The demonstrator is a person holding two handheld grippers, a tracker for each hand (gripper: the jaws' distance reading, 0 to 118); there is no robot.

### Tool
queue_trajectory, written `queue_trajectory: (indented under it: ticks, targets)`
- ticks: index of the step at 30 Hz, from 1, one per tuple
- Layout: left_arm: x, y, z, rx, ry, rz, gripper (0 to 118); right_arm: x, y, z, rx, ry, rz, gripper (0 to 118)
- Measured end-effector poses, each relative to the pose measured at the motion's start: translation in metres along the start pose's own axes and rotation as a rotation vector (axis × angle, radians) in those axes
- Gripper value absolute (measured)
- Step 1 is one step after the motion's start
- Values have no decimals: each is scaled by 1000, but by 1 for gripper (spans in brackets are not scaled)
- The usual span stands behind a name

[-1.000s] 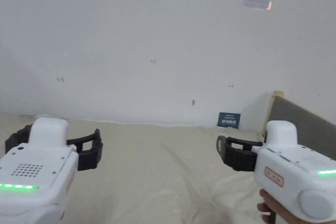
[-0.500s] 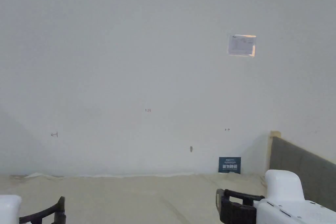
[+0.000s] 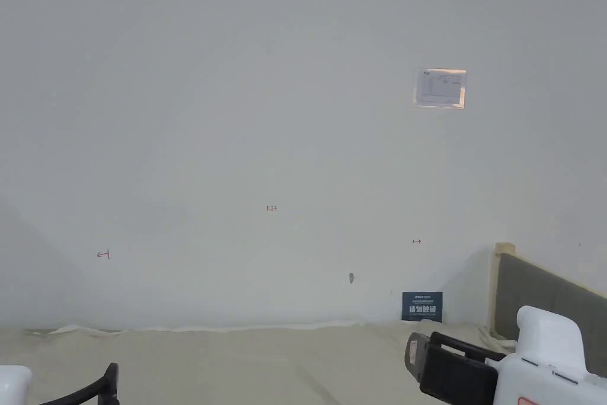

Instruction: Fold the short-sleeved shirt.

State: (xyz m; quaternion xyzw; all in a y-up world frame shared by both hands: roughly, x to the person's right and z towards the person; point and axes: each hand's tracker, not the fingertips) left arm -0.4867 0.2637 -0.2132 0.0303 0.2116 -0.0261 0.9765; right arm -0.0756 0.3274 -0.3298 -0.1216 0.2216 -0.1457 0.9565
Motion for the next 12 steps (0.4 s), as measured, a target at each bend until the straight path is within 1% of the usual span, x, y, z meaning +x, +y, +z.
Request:
queue_trajectory:
  ticks: [1, 2, 3, 4, 5, 6, 8, 10, 11, 12]
  targets:
    - [1, 1, -1, -1, 0, 2, 110, 4, 1, -1, -28, 34, -10, 118]
    - [1, 1, -1, -3, 1, 6, 110, 11, 3, -5, -50, 94, -52, 118]
    - [0, 1, -1, -2, -1, 9, 110, 15, 3, -7, -70, 126, -95, 118]
    - [1, 1, -1, -2, -1, 9, 110, 19, 2, -8, -84, 158, -112, 118]
    - [2, 1, -2, -2, 0, 7, 110, 21, -1, -9, -71, 163, -127, 118]
    - [3, 0, -3, -3, -1, 6, 110, 24, -4, -9, -34, 157, -124, 118]
    - [4, 1, -1, 0, -6, 8, 110, 25, -9, -6, 45, 111, -100, 118]
    - [7, 0, -2, 2, -1, 5, 110, 25, -15, -3, 128, 98, 5, 118]
    - [7, 0, -1, 3, -1, 4, 110, 24, -19, -2, 169, 83, 41, 118]
    - [8, -1, -2, 4, -2, 2, 110, 22, -24, 0, 219, 47, 114, 118]
